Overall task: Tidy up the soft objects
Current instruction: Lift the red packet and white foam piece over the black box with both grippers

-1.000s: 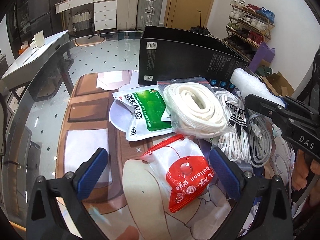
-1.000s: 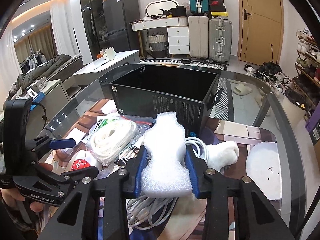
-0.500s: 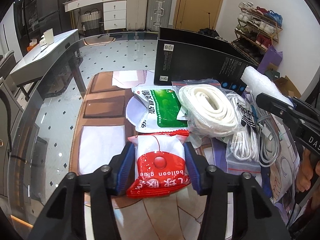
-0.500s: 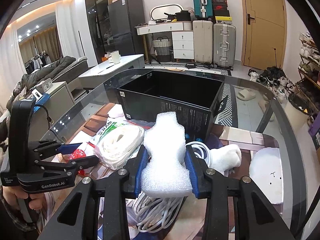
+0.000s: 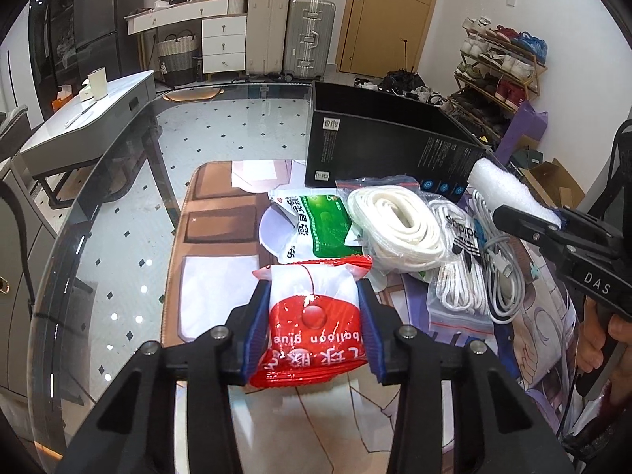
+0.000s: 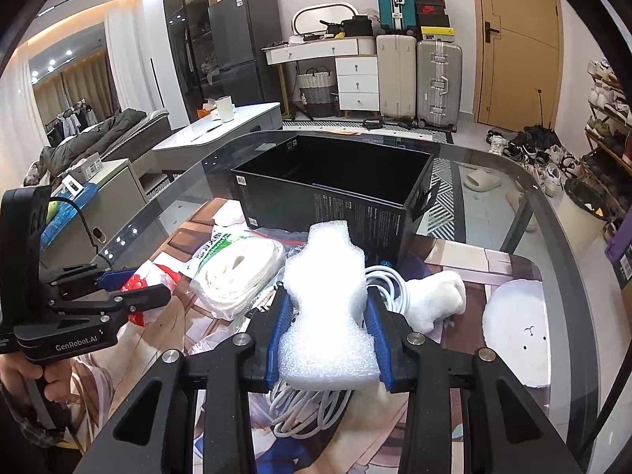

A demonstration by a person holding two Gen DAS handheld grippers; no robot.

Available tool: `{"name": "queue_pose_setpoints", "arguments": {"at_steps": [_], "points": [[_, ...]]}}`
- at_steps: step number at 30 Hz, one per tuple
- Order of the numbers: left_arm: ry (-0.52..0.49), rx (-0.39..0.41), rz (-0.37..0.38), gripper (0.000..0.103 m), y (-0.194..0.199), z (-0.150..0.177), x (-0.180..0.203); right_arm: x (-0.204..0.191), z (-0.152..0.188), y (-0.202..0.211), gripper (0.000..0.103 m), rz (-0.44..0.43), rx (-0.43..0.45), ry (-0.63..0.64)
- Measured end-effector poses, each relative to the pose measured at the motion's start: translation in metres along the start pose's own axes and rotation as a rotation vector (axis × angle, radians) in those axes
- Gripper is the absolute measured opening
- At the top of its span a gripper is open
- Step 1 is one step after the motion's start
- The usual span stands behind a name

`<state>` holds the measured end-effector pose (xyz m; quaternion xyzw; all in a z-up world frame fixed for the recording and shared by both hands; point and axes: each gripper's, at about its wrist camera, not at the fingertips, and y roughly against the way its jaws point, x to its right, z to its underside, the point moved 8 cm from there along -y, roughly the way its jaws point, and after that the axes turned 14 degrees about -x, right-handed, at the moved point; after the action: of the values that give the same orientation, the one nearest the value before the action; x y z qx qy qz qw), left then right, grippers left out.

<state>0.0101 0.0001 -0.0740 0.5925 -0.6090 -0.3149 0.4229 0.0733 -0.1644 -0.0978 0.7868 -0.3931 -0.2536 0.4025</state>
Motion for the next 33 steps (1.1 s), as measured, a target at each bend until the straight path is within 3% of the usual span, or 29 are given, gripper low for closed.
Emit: {"name": "queue_pose_setpoints", "arguments": {"at_steps": [11, 21, 33], "points": [[-0.073, 0.071, -0.025, 0.041, 0.020, -0.035, 0.023, -0.013, -0.011, 0.011, 0.037, -0.006, 0.003, 0.035], [-0.111, 0.132, -0.036, 0.041, 0.038, -0.066, 0.030, 0.005, -0.038, 0.038, 0.037, 0.009, 0.070, 0.011], [-0.130, 0.151, -0.009, 0.041, 0.039, -0.100, 0.037, 0.023, -0.070, 0.051, 0.038, 0.027, 0.095, -0.012]]}}
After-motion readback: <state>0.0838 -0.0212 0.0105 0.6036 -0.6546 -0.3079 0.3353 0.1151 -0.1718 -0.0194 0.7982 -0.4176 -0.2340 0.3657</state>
